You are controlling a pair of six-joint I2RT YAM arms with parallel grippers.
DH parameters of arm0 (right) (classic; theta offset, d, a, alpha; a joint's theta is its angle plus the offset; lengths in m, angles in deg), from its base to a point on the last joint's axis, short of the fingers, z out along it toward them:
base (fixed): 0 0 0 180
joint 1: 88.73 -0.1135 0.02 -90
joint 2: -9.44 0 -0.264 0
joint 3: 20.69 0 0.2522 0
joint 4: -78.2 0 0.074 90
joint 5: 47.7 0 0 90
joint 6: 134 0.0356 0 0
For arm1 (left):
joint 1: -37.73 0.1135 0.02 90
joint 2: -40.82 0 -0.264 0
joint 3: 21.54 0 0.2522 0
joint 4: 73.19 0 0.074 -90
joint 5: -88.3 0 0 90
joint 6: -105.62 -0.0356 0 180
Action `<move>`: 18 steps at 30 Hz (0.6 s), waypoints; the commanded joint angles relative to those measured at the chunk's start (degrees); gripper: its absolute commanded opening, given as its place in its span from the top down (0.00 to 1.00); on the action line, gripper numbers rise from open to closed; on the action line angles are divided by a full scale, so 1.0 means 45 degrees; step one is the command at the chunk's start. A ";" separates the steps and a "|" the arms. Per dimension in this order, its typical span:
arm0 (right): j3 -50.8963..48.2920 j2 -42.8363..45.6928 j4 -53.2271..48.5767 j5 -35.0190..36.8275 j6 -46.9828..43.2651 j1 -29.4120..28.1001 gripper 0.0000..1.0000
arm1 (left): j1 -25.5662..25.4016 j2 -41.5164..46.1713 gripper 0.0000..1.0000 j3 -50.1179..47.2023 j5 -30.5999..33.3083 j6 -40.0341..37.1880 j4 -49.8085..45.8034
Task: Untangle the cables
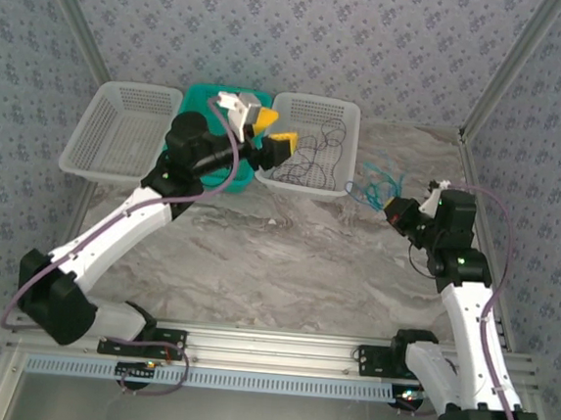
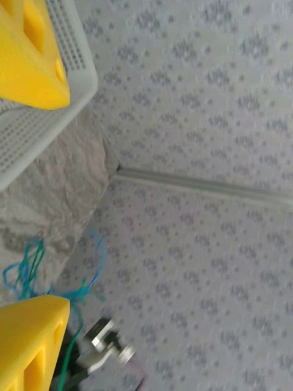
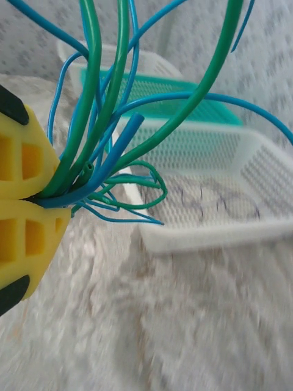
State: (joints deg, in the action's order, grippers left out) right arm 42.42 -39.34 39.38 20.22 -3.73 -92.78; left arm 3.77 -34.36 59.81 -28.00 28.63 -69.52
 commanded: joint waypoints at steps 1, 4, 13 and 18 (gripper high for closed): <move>0.1108 -0.0470 0.0765 -0.0158 -0.1166 -0.1255 1.00 | -0.0440 0.0650 0.20 -0.0704 -0.1189 -0.0751 -0.0059; 0.1752 -0.1070 0.0608 0.0035 -0.1677 -0.2184 1.00 | -0.0674 0.0885 0.20 -0.0819 -0.1857 -0.0419 -0.0442; 0.2787 -0.2788 0.1050 0.0044 -0.1937 -0.4216 1.00 | -0.1019 0.0240 0.21 -0.2367 -0.1739 0.2917 0.3158; 0.3093 -0.3450 0.1093 0.0064 -0.1976 -0.4802 1.00 | -0.1145 -0.0278 0.42 -0.2461 -0.1474 0.3436 0.3960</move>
State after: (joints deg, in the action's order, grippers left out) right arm 53.80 -54.38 42.87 20.26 -11.09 -113.37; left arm -0.68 -35.15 48.82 -35.06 41.09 -58.39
